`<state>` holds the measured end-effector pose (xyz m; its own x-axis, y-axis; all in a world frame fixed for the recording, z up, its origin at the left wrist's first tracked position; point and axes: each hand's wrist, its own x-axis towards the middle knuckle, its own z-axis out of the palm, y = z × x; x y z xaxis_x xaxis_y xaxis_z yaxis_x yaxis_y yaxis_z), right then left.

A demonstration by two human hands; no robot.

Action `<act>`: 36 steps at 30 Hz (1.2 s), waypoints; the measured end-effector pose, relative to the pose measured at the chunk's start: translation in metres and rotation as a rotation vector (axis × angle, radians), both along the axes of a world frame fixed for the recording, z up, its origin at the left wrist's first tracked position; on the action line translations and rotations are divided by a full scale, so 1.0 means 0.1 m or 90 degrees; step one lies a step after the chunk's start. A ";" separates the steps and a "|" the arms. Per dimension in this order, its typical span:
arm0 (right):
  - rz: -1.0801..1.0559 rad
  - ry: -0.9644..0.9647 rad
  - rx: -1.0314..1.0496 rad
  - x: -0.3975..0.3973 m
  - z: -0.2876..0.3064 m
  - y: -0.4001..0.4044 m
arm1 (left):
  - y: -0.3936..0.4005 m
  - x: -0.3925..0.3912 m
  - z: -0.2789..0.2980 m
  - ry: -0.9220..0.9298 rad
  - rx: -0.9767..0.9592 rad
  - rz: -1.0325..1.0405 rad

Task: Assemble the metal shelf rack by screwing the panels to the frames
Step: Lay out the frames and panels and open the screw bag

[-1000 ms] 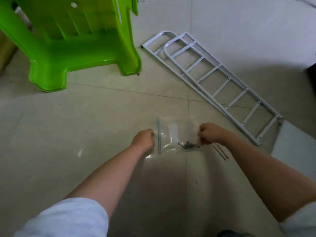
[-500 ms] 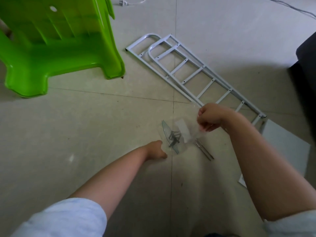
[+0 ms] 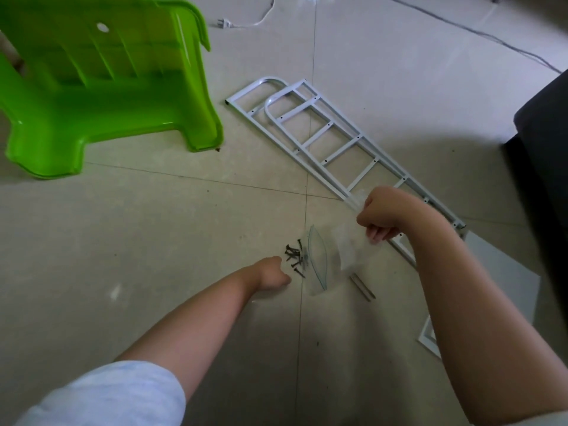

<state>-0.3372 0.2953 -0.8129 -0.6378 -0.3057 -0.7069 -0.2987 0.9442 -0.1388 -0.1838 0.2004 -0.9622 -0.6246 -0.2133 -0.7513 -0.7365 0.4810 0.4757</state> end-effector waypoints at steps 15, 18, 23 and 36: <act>-0.234 -0.078 -0.379 -0.04 0.03 -0.22 | -0.45 0.20 0.23 0.142 0.243 0.477; -0.412 -0.232 -0.479 -0.01 -0.11 -0.24 | -0.55 0.28 0.23 0.132 0.335 0.551; -0.360 -0.260 -0.394 0.09 -0.36 -0.30 | -0.79 0.35 0.42 0.238 0.439 0.663; 0.326 -0.089 -0.110 1.18 -0.67 -1.10 | -1.65 1.87 0.22 0.458 0.283 1.305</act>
